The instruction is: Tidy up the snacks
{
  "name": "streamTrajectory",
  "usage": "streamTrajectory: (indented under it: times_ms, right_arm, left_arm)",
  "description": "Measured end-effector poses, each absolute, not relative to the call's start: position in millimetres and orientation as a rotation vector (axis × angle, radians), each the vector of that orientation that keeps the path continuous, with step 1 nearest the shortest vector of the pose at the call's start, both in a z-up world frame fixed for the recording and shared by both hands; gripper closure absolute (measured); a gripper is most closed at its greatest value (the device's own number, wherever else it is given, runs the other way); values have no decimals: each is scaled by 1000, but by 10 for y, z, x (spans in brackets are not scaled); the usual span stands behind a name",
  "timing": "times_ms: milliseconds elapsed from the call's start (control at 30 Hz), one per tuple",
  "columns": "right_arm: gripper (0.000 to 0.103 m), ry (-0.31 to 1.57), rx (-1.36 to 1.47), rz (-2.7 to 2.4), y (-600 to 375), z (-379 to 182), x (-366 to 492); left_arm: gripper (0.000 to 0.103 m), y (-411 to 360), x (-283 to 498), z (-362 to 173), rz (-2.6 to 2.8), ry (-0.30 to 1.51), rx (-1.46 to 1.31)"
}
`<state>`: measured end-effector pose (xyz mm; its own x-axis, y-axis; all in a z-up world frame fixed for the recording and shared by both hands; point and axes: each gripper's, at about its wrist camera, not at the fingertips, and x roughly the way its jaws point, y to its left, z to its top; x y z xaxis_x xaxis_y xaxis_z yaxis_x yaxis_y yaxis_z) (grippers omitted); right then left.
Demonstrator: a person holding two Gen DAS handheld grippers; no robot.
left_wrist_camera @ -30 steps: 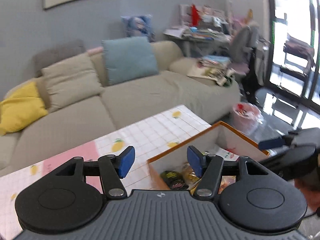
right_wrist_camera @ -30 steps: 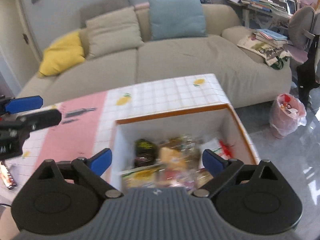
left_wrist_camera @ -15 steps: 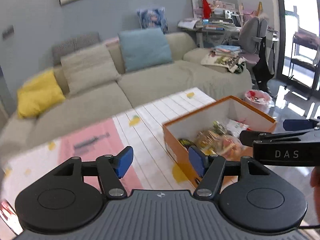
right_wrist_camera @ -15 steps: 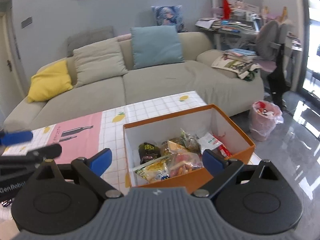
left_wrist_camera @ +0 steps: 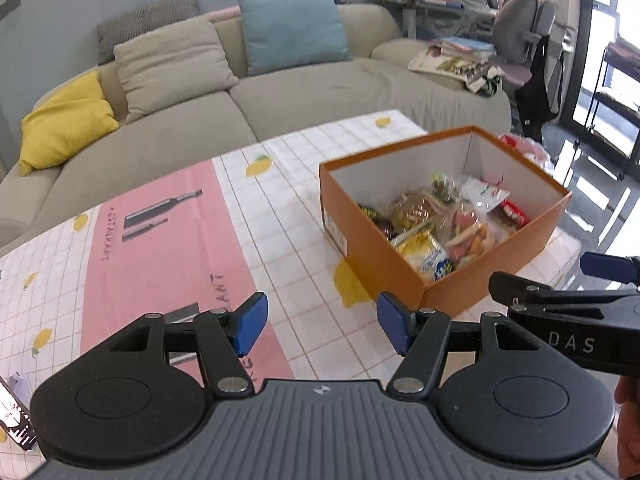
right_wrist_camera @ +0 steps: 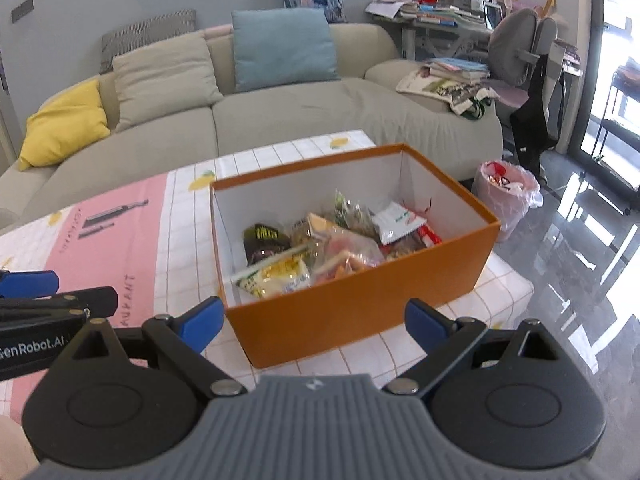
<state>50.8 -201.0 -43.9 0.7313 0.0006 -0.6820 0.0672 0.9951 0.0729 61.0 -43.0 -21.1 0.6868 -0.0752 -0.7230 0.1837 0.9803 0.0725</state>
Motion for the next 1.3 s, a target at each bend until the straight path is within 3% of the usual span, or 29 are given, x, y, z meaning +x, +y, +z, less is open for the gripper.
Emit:
streamTrajectory:
  times_ms: [1300]
  right_arm:
    - [8,795,37,-30,-1824,-495,532]
  left_arm:
    - [29,-234,629,-275,-123,879,87]
